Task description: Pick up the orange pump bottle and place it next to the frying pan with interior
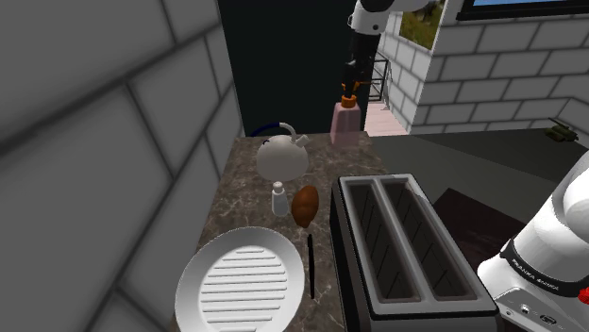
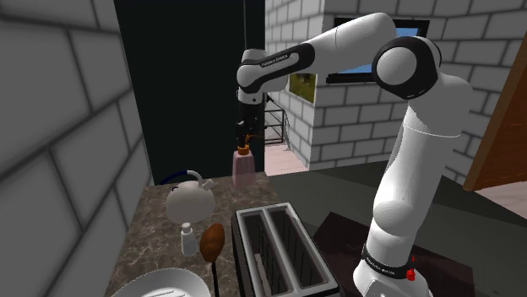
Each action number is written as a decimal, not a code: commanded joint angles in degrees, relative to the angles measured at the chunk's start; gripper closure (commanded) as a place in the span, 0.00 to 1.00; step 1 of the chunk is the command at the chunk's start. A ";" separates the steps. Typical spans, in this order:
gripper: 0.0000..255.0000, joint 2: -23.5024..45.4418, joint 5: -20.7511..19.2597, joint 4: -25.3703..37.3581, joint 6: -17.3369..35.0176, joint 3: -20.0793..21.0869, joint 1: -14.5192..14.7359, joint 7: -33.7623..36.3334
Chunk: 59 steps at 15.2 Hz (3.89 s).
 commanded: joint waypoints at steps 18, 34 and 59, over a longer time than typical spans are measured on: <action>1.00 -0.33 -0.50 14.23 -14.52 -0.02 -0.02 1.52; 1.00 3.28 -0.22 31.12 -27.77 -0.27 -0.18 2.42; 1.00 -23.67 2.45 6.97 -28.10 15.36 8.86 26.64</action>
